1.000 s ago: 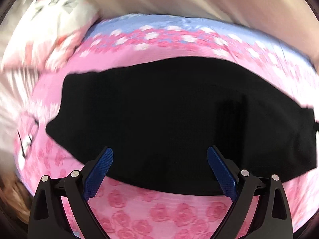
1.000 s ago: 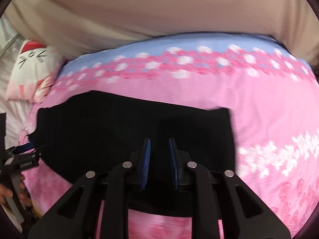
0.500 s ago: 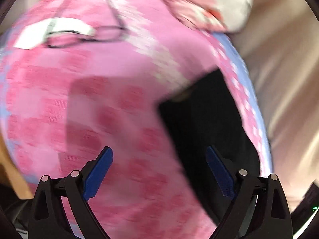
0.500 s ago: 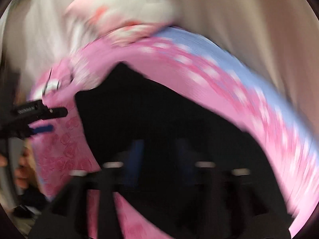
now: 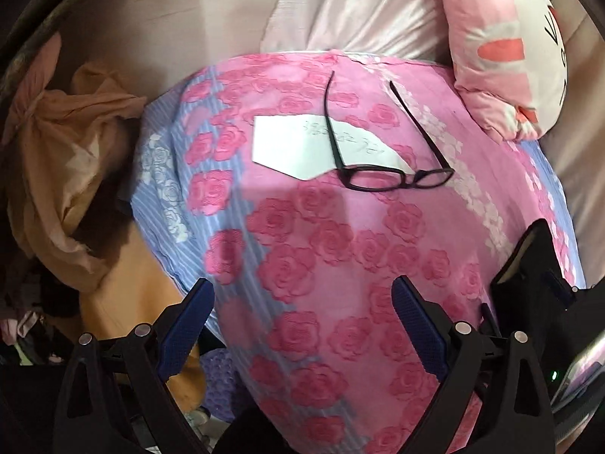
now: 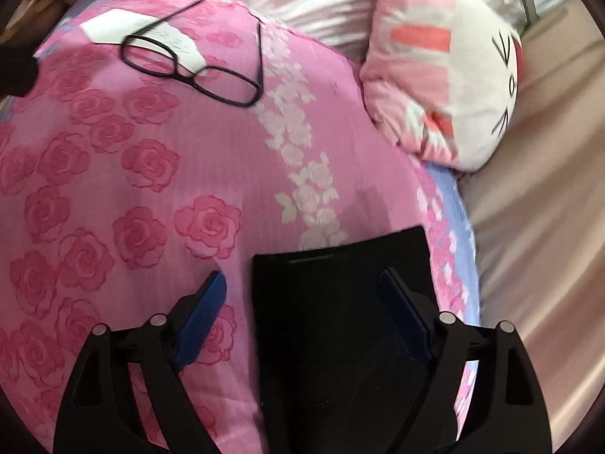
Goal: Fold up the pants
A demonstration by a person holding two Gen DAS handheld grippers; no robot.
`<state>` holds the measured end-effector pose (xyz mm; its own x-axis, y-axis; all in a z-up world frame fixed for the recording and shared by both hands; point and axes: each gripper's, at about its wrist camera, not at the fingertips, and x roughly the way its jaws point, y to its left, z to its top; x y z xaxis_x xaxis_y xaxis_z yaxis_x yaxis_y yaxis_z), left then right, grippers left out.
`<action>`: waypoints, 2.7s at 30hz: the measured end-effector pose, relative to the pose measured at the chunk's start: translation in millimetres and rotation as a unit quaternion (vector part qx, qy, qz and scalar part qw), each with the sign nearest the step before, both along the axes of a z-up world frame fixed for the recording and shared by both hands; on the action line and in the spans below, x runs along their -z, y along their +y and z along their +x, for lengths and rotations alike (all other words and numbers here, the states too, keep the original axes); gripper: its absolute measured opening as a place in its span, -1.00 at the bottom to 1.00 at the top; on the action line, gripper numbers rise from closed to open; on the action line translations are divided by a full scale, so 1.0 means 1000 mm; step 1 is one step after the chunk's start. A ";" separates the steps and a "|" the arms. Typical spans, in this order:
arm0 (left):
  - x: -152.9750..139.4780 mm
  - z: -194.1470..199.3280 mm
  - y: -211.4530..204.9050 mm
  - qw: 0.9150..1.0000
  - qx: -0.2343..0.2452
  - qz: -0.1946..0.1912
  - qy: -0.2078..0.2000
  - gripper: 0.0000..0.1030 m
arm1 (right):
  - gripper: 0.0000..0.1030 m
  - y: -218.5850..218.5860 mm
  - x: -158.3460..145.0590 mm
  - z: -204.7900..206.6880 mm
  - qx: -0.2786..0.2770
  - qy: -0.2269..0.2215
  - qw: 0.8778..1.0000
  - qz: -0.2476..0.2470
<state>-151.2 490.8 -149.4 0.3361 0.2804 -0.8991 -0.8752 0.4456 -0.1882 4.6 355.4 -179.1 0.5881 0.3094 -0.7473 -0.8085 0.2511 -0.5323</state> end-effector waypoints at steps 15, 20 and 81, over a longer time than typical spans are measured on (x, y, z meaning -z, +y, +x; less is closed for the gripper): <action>-0.016 0.091 -0.008 0.989 0.145 0.020 -0.013 0.80 | -0.68 -0.045 -0.032 0.060 0.154 0.241 0.944 0.164; -0.024 0.112 -0.019 0.984 0.172 0.040 0.003 0.80 | -0.68 -0.107 -0.054 0.101 0.228 0.394 0.843 0.286; -0.001 0.307 -0.476 0.827 0.546 0.126 0.051 0.89 | -0.62 -0.701 -0.027 0.095 0.474 0.330 0.642 0.505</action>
